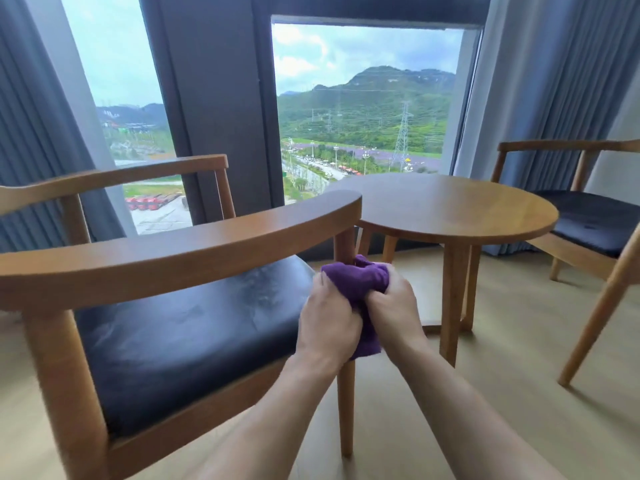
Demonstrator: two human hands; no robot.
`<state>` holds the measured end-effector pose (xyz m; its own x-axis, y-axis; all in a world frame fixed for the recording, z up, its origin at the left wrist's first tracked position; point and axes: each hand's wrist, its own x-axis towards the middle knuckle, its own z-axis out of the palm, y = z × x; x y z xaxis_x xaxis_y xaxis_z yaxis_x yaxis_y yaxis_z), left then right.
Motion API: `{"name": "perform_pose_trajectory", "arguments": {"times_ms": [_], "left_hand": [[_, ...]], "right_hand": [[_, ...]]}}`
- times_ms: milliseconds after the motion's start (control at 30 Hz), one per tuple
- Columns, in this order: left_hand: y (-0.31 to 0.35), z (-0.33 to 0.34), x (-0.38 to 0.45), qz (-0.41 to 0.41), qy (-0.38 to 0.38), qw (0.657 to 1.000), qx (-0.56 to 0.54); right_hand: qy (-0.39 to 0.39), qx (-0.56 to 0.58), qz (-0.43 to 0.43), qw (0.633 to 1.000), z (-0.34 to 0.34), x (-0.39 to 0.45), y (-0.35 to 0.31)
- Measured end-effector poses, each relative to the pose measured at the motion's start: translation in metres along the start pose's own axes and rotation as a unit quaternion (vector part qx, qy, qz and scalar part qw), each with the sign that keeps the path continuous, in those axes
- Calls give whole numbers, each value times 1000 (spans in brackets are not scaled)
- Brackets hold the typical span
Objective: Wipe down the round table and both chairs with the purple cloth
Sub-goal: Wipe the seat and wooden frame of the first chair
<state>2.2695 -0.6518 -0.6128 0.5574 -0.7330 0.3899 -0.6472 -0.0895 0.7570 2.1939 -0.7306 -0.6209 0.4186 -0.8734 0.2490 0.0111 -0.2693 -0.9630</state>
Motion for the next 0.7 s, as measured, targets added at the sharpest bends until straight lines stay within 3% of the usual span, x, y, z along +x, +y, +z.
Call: {"name": "perform_pose_trajectory", "arguments": {"times_ms": [133,267,367,467,567,700], "left_hand": [[53,-32,-21,83,17,996,33],[111,-81,-18,142,85,984,63],[137,-111,23,117,111,970,180],[138,-121,86,-17,-26,955,294],[119,-115,124,-124,-201,931,277],[104,-105,137,-148,-274,929,202]], "right_hand": [[21,88,-5,996,-21,-29,-49],[12,147,1,989,-27,-36,-110],[45,129,39,990,-15,-12,-150],[97,31,104,989,3,26,-173],[94,-114,184,972,15,44,-166],[48,-89,251,963,23,31,-156]]}}
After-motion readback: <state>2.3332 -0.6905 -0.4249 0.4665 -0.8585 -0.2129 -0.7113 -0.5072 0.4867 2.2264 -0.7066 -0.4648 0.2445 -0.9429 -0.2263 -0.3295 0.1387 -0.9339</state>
